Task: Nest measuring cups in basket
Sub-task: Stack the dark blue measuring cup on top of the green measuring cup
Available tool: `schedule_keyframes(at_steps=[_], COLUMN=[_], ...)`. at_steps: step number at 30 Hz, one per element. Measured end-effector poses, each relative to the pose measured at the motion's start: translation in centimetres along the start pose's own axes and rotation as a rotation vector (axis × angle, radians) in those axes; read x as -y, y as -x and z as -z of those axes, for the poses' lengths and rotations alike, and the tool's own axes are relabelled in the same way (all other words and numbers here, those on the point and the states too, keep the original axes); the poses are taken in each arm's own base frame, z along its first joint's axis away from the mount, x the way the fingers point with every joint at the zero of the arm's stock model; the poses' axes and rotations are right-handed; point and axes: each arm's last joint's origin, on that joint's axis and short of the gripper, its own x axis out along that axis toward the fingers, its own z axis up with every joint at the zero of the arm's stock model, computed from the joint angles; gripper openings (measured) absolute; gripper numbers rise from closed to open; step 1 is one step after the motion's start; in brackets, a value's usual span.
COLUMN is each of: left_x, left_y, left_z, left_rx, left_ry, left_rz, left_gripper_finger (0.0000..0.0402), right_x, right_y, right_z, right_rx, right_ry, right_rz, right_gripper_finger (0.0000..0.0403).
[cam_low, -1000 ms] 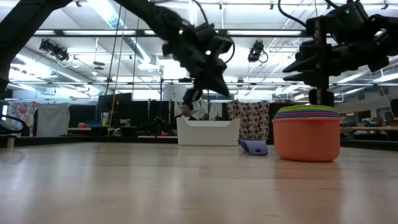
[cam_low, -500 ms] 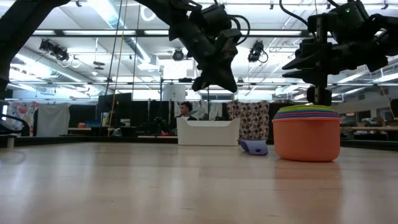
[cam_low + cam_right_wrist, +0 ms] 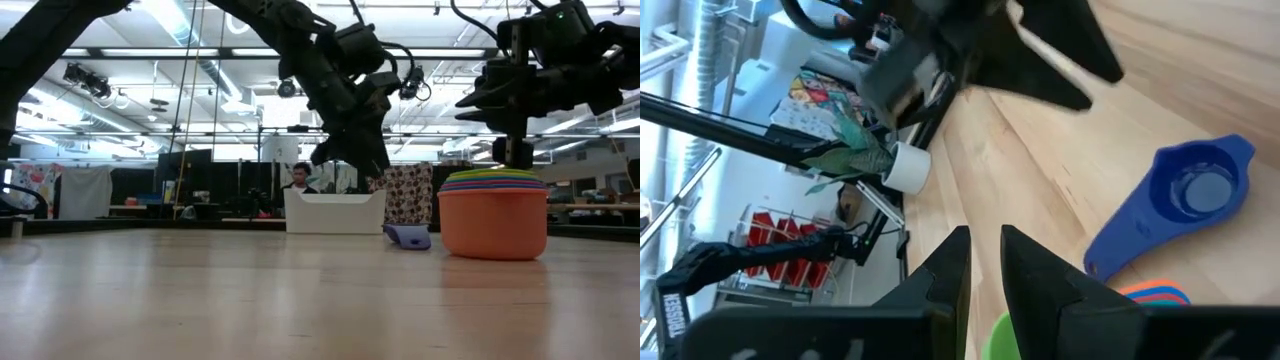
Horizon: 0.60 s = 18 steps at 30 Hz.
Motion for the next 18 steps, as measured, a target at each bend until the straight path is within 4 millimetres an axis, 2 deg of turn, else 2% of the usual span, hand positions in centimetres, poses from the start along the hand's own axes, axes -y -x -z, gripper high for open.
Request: schedule_keyframes(at_steps=[6, 18], left_x=[0.3, 0.5], left_y=[-1.0, -4.7], left_z=[-0.1, 1.4], left_rx=[0.046, -0.01], left_ry=[-0.043, -0.227], left_rz=[-0.03, -0.068], left_gripper_finger=[0.0146, 0.0149], right_x=[-0.1, -0.2], right_y=[0.0, 0.0], right_z=[0.0, -0.1], right_rx=[0.001, -0.005], right_ry=[0.006, 0.013], right_rz=[-0.011, -0.032], right_gripper_finger=[0.0063, 0.0063])
